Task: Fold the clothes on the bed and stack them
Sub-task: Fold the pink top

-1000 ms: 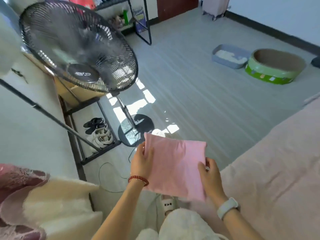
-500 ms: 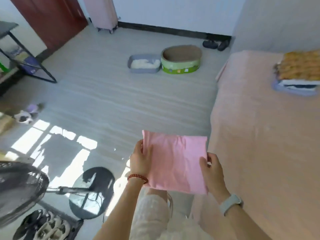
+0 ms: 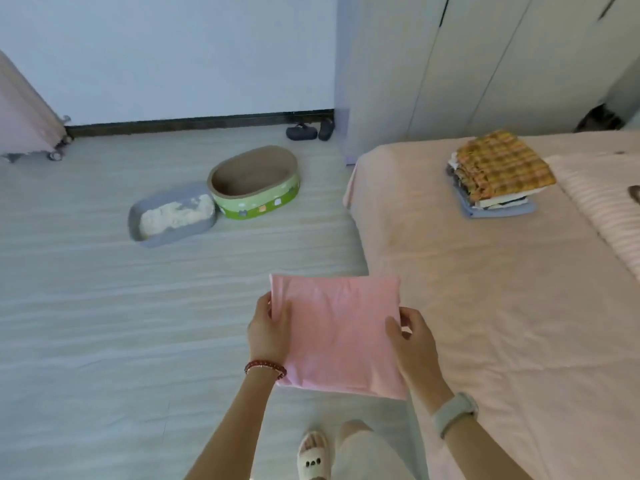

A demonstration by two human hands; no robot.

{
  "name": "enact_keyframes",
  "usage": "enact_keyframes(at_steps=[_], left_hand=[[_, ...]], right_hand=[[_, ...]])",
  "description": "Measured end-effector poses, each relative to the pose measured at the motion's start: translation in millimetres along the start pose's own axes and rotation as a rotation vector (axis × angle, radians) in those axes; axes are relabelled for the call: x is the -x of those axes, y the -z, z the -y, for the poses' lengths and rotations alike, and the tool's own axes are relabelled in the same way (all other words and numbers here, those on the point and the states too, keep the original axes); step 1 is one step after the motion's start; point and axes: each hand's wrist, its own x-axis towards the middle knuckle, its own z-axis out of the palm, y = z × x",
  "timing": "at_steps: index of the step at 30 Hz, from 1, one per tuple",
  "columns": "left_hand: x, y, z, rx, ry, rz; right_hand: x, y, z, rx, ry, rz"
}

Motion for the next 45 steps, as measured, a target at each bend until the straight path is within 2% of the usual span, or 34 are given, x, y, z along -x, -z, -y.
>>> enact_keyframes(at_steps=[8, 15, 21, 27, 33, 38, 42, 43, 45], left_hand=[[-133.7, -87.5, -81.7, -0.128, -0.12, 0.396], [-272.5, -186.1, -170.3, -0.211, -0.188, 0.571], [-352.2, -276.5, -275.1, -0.246, -0.384, 0.711], [-405.4, -409.9, -351.3, -0.293, -0.468, 0.93], [-428.5, -549.6, -420.6, -0.293, -0.511, 1.238], [-439.2, -647.0, -445.8, -0.262, -0.615, 1.242], [-445.4, -715.9, -435.2, -0.288, -0.657, 1.264], [-447.0, -728.3, -427.1, -0.392, -0.729, 1.261], [-448.5, -740.3, -410.1, -0.845, -0.988, 1.172]], right_hand=[[-125.2, 2.0, 19.6, -0.044, -0.164, -0.236], [-291.9, 8.5, 41.4, -0.111, -0.218, -0.336], [-395.1, 42.0, 67.5, -0.217, -0.338, -0.529], [-482.9, 93.6, 72.1, -0.293, -0.439, -0.806], [-566.5, 157.3, 63.0, -0.34, -0.513, -1.067], [-627.1, 208.8, 42.7, -0.355, -0.53, -1.158], [-660.8, 235.6, 11.0, -0.278, -0.588, -1.196], [-665.1, 236.2, 0.3, -0.254, -0.65, -1.167], [-666.9, 229.8, -21.4, -0.118, -0.825, -1.015]])
